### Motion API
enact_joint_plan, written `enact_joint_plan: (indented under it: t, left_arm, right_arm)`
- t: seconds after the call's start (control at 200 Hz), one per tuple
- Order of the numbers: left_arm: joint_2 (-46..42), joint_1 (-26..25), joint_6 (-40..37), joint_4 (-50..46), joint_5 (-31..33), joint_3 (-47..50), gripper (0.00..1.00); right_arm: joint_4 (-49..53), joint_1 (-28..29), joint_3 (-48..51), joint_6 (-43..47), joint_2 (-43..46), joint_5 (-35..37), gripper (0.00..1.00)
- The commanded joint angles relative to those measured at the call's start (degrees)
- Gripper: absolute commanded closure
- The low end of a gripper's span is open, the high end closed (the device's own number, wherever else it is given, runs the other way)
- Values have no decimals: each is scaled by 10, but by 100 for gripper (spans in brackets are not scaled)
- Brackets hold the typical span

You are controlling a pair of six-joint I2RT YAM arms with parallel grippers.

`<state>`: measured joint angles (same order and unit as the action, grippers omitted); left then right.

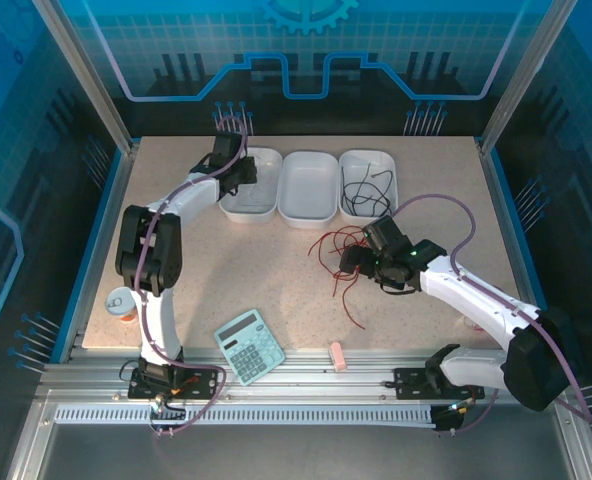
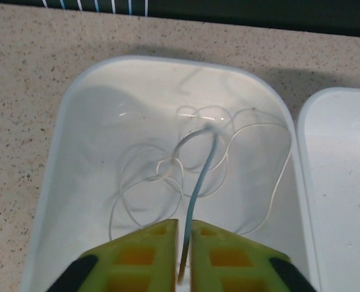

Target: Untangle the cables

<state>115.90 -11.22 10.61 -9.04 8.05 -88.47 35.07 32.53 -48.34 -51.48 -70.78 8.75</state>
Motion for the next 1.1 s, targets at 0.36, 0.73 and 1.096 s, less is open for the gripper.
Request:
enact_joint_plan:
  t: [0.36,0.73,1.096]
  left_arm:
    - [-82,11,30,-13,-15,40,50]
    - [-248,-20,53,-3,-23,171,1]
    - [-414,-155,60,27,75,318,1]
  right_arm:
    - [10,-7,-5,-7,9,8,0]
    - [36,-8,-7,-3,25,32,0]
    - [78,-8,5,-6,52,54,0]
